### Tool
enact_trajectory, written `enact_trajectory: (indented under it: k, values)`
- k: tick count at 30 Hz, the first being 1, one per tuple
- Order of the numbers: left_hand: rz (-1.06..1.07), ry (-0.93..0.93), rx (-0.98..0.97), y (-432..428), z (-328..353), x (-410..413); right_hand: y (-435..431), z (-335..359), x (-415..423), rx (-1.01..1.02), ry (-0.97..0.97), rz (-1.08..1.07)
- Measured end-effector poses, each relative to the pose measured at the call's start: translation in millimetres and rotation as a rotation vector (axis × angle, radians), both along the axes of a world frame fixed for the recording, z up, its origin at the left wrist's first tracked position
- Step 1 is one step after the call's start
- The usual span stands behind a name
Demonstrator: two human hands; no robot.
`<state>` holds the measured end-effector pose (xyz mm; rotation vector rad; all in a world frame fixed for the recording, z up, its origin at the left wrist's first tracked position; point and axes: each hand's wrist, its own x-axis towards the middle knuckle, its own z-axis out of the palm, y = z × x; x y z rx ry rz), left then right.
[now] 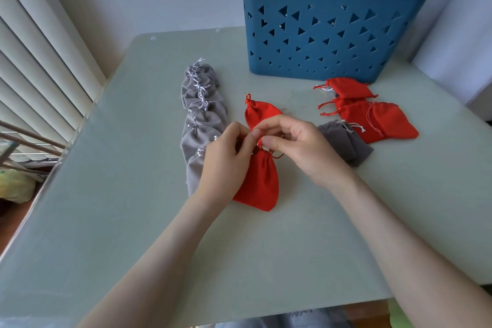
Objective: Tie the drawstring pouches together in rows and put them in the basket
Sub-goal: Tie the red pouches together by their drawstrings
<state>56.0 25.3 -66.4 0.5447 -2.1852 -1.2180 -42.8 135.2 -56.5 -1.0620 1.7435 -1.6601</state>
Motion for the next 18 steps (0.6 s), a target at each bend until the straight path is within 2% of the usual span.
enact_trajectory:
  k: [9,18]
  values:
    - [0.008,0.042,-0.06,6.4,5.2,2.2,0.2,-2.0,-2.9,-0.04,-0.039,-0.016]
    - [-0.009,0.114,0.091,8.0,7.7,1.1,-0.2,-1.5,-3.9,-0.002,-0.062,-0.003]
